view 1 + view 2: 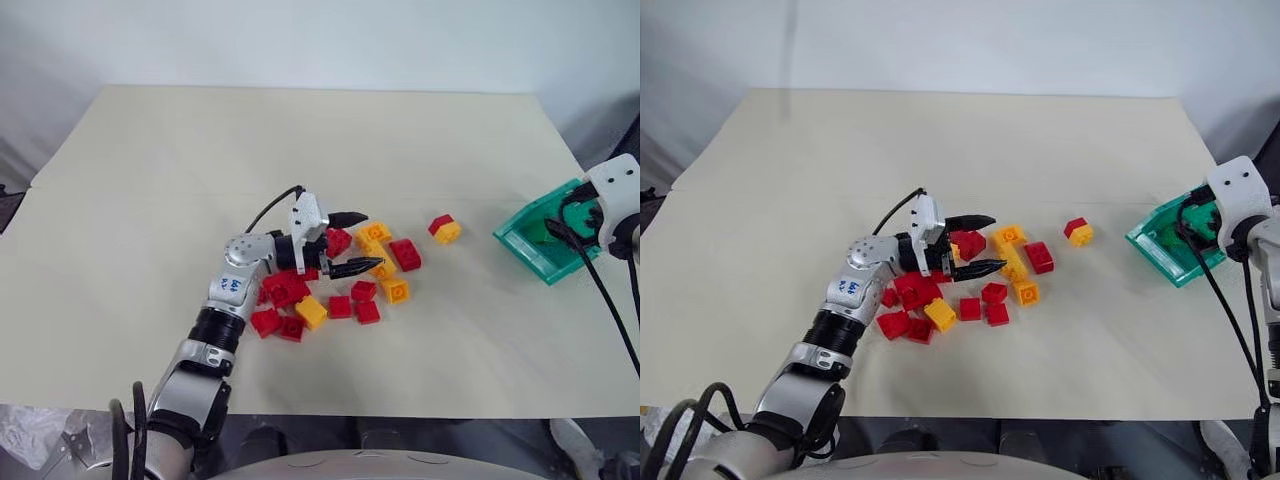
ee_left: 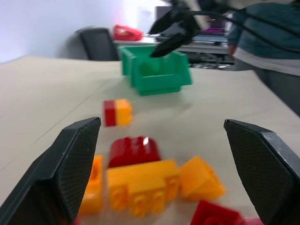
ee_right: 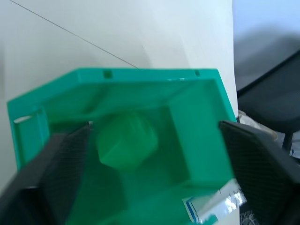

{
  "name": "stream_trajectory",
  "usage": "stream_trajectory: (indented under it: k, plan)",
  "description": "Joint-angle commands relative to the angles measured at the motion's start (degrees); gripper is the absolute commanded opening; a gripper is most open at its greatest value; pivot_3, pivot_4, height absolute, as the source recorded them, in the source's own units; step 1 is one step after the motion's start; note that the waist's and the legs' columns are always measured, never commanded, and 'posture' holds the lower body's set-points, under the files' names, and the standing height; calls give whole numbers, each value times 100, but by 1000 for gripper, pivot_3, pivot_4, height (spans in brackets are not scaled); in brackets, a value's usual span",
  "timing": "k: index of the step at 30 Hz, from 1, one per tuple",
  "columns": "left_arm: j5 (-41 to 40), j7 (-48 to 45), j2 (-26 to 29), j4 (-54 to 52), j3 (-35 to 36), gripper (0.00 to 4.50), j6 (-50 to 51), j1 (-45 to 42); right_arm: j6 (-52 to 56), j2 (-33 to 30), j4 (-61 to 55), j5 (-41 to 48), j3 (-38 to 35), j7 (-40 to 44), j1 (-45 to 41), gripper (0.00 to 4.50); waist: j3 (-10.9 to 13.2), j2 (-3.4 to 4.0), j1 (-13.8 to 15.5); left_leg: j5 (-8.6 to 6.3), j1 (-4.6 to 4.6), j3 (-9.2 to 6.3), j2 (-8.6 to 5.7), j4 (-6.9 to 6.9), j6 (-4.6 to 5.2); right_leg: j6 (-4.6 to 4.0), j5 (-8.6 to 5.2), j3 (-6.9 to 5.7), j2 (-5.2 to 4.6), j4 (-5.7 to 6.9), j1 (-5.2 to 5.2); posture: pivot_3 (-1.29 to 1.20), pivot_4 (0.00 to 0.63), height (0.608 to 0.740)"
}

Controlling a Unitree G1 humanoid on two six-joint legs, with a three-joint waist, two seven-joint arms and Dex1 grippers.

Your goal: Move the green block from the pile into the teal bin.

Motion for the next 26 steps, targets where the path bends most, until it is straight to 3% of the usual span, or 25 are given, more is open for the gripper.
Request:
stream_trajectory:
  k: [1, 10, 13, 16, 26]
  plan:
    - [-105, -77, 232, -345, 183, 4500, -58, 33, -147, -255, -343, 13, -81, 360, -118, 4473, 0, 0, 0, 0, 0, 0, 0, 0, 0, 0, 0, 0, 0, 0, 0, 0, 150, 740]
    - [-462, -364, 1752, -1317, 879, 4500, 682, 838, -421, -127, -1834, 1180, -147, 2234, 512, 4473, 2, 4, -23, 0, 5, -13, 11, -2, 0, 0, 0, -5, 6, 18, 0, 0, 150, 740]
    - [-761, -754, 2534, -1606, 1553, 4500, 566, 1560, -335, -8, -2288, 1953, -157, 3103, 1000, 4473, 2, 3, -14, -1, 2, -18, 7, 2, 0, 1, 1, -8, -7, 18, 2, 0, 150, 740]
    - [-907, -1009, 3108, -1634, 1922, 4500, 652, 2167, -1232, 218, -2192, 1780, -40, 3327, 1416, 4473, 2, 3, -14, -12, 0, -35, 16, 1, 7, -1, -1, -19, -9, 12, 4, 0, 150, 740]
    - [-1185, -995, 3613, -1534, 2795, 4500, 725, 3241, -2065, 747, -1446, 1856, 59, 3827, 1671, 4473, 2, 3, -9, -14, 1, -17, 8, 6, 9, -3, -1, -33, -21, 13, 9, 0, 150, 740]
